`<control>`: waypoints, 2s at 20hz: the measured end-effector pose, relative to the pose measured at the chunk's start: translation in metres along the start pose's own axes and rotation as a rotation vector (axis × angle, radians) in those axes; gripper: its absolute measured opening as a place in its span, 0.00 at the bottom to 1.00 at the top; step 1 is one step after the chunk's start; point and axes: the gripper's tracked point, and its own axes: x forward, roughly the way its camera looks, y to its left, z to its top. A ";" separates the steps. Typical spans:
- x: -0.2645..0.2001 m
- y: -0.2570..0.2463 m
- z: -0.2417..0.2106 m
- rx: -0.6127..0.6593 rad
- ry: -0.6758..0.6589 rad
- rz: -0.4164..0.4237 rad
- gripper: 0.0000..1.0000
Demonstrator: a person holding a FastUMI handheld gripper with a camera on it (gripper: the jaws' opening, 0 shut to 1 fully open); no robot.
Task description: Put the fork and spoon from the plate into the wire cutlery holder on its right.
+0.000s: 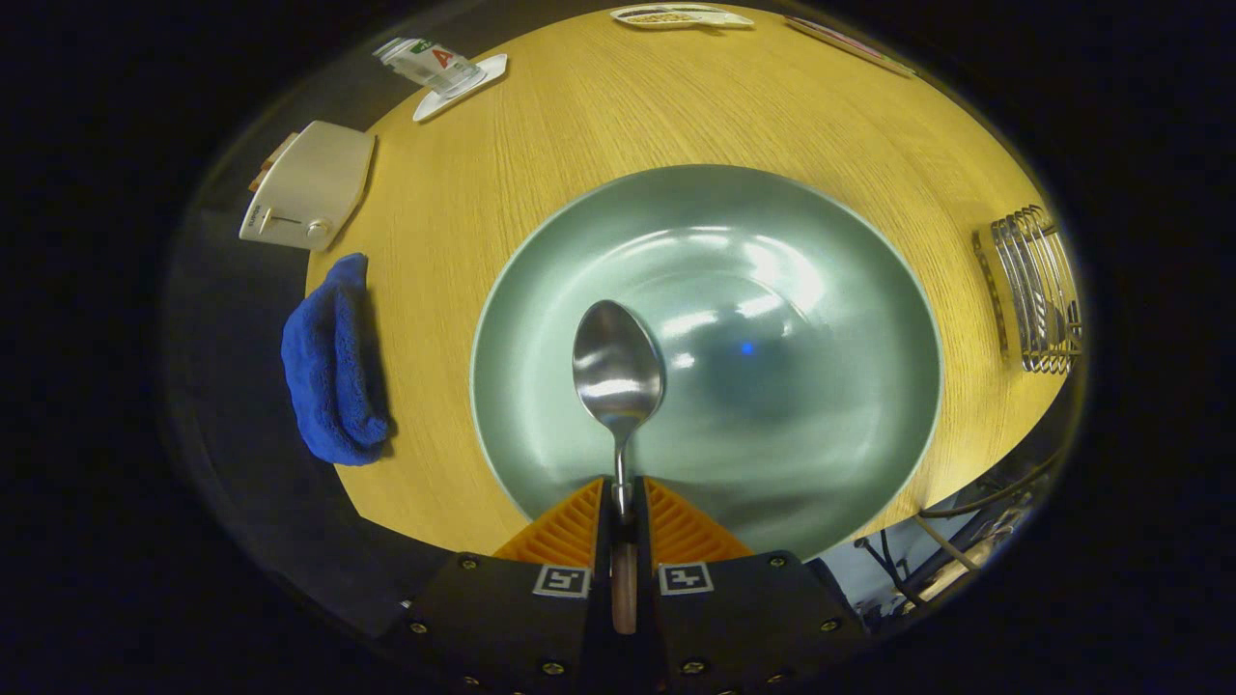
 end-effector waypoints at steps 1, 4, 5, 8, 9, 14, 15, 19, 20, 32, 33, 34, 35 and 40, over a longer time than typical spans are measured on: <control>0.001 0.000 -0.002 -0.003 0.004 -0.007 0.12; 0.001 0.000 -0.001 0.008 0.013 -0.021 0.02; 0.000 -0.001 0.001 0.012 0.009 -0.022 0.02; -0.004 0.000 0.002 0.017 0.016 -0.025 0.02; -0.005 0.001 0.002 0.022 0.018 -0.021 0.02; -0.025 0.000 0.009 0.034 -0.010 0.012 0.02; -0.033 0.001 0.011 0.037 -0.018 0.024 0.02; -0.064 0.000 0.024 0.050 -0.078 0.058 0.02; -0.072 -0.002 0.028 0.054 -0.096 0.066 0.02; -0.190 -0.085 0.082 0.205 -0.286 0.089 0.02; -0.197 -0.099 0.086 0.214 -0.297 0.073 0.02; -0.203 -0.114 0.088 0.221 -0.301 0.055 0.02; -0.209 -0.129 0.088 0.229 -0.305 0.036 0.02; -0.218 -0.183 0.081 0.245 -0.272 -0.032 0.02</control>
